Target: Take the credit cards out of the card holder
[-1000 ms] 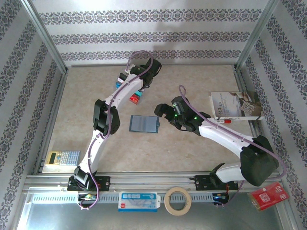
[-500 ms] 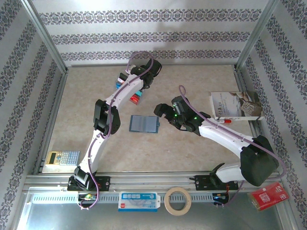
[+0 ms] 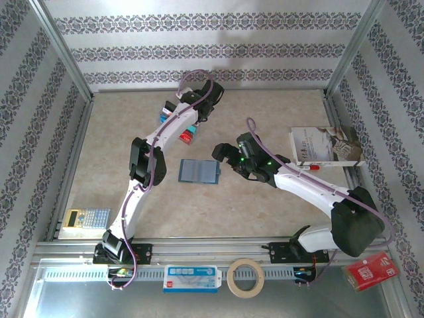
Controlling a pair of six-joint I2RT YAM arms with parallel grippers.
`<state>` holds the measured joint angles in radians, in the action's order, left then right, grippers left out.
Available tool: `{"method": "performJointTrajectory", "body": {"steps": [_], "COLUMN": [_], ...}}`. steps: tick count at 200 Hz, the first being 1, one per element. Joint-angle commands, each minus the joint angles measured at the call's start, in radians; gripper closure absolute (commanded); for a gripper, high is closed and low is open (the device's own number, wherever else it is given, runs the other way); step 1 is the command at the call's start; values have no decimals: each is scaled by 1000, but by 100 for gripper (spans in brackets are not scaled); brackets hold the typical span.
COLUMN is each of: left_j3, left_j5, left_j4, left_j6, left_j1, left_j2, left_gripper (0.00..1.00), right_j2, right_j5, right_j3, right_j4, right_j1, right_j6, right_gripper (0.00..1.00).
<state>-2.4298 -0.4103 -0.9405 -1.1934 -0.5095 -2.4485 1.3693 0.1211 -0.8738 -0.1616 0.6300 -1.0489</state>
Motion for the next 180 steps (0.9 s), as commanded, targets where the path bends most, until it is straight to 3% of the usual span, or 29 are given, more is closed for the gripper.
{"method": "performJointTrajectory", "body": {"steps": [1,88,149,180], "left_j3": [-30,-29,-7,158], "left_j5": [8,93,87,63], "left_j4": [33,68,-46,-12], "left_j6": [56,120,197,257], "left_j1": [-11,-3,-3,-1], "left_j2": [-16,-2,152,295], "left_gripper": [76,68,59,55], "right_j2": [11,8,23,50], "right_j5": [12,16,18,14], "right_j3": [9,16,2,-26], "right_j4": [22,26,19,-6], "right_j1": [-6,-11,-14,-9], "right_j6": [-7,-8,7,30], "right_gripper": [3,3,3,3]}}
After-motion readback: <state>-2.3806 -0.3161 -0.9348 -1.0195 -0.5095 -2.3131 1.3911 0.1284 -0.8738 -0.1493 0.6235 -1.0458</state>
